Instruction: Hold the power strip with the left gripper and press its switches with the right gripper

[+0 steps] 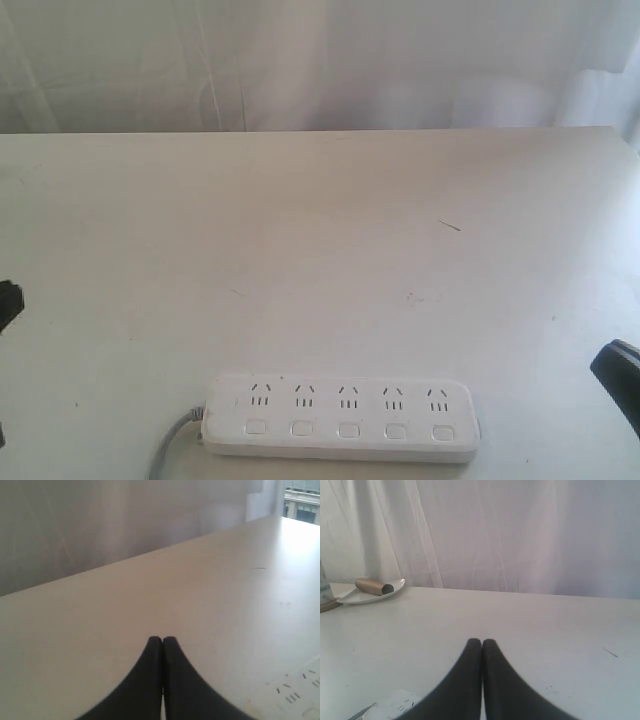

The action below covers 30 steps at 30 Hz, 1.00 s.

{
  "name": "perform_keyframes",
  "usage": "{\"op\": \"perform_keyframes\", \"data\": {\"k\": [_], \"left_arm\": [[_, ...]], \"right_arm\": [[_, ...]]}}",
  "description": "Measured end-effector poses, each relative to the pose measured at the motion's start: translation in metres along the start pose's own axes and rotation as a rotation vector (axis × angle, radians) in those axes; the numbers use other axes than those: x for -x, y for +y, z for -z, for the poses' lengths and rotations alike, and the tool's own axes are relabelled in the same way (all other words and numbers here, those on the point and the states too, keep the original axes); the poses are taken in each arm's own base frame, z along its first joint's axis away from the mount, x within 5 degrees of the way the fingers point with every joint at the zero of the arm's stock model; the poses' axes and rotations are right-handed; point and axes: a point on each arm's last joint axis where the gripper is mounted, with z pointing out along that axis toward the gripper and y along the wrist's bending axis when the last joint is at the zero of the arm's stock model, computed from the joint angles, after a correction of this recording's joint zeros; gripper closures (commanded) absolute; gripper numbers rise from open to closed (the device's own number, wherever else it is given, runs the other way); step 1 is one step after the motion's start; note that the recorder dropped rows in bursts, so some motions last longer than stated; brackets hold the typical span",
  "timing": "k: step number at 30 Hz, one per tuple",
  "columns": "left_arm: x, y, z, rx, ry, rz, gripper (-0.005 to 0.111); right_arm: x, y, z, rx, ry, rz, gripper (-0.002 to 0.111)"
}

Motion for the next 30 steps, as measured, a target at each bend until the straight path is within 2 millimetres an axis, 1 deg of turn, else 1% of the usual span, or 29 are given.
{"op": "perform_keyframes", "data": {"k": [4,11,13,15,20,23,25,28,30], "left_arm": [[-0.027,0.003,0.013,0.068,0.009,0.044,0.107],[-0.026,0.009,0.027,0.166,-0.041,0.069,0.107],[-0.033,0.015,0.035,0.271,0.003,0.112,0.107],[-0.037,0.019,0.039,0.332,0.022,0.157,0.107],[-0.049,0.025,0.045,0.422,0.133,0.153,0.107],[-0.048,0.025,0.045,0.421,0.13,0.147,0.107],[-0.039,0.021,0.042,0.359,0.037,0.122,0.107],[-0.031,0.016,0.04,0.302,-0.043,0.064,0.107],[-0.032,0.017,0.04,0.314,-0.025,0.045,0.107]], "right_arm": [[0.0,0.0,0.0,0.0,0.0,0.0,0.108],[0.0,0.0,0.0,-0.002,-0.001,0.0,0.108],[0.0,0.0,0.0,-0.002,-0.001,0.0,0.108],[0.0,0.0,0.0,-0.002,-0.001,0.0,0.108],[0.0,0.0,0.0,-0.002,-0.001,0.0,0.108],[0.0,0.0,0.0,-0.002,-0.001,0.0,0.108],[0.0,0.0,0.0,-0.004,-0.001,0.0,0.108],[0.0,0.0,0.0,-0.004,-0.001,0.0,0.108],[0.0,0.0,0.0,-0.004,-0.001,0.0,0.108]]}}
